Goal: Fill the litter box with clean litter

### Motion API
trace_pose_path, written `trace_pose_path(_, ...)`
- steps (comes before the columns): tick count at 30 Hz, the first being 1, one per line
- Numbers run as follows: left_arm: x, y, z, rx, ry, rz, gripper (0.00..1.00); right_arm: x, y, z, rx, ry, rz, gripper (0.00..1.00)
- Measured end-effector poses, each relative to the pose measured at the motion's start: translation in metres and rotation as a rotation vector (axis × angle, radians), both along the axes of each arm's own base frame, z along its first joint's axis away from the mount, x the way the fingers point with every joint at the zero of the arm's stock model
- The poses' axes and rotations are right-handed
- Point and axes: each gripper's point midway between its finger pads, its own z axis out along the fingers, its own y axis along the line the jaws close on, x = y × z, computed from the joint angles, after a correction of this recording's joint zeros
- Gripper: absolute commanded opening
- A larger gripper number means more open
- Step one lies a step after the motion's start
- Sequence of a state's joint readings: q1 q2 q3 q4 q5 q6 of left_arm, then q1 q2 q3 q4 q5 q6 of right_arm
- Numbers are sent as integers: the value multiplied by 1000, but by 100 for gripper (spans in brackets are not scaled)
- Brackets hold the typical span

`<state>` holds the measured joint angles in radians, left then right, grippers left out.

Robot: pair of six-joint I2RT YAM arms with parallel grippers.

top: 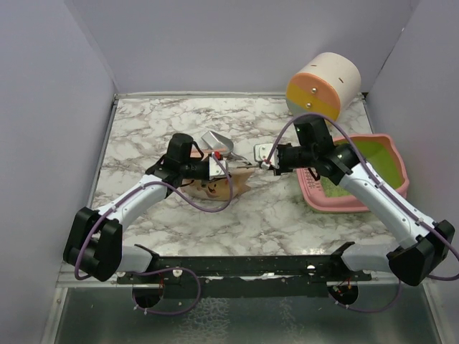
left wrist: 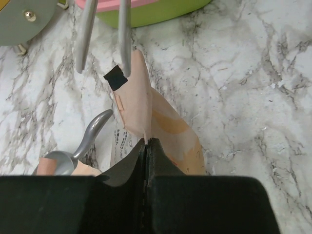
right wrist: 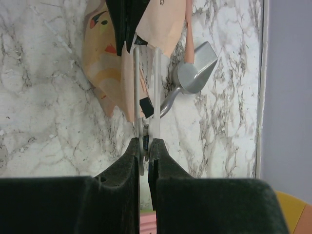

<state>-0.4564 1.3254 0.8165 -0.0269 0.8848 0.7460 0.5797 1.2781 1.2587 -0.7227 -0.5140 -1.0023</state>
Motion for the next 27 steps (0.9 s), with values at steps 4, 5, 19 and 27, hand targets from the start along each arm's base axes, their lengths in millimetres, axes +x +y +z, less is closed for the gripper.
trace_pose_path(4,-9,0,1,-22,36,-39,0,-11,5,0,-17,-1,27,1)
trace_pose_path(5,-11,0,1,-24,43,-46,0,-12,5,-3,-25,3,27,1)
trace_pose_path(19,-14,1,1,-26,62,-52,0,-17,12,-57,-130,93,31,1)
trace_pose_path(27,-13,2,0,-20,66,-36,3,-8,20,-64,-138,78,14,1)
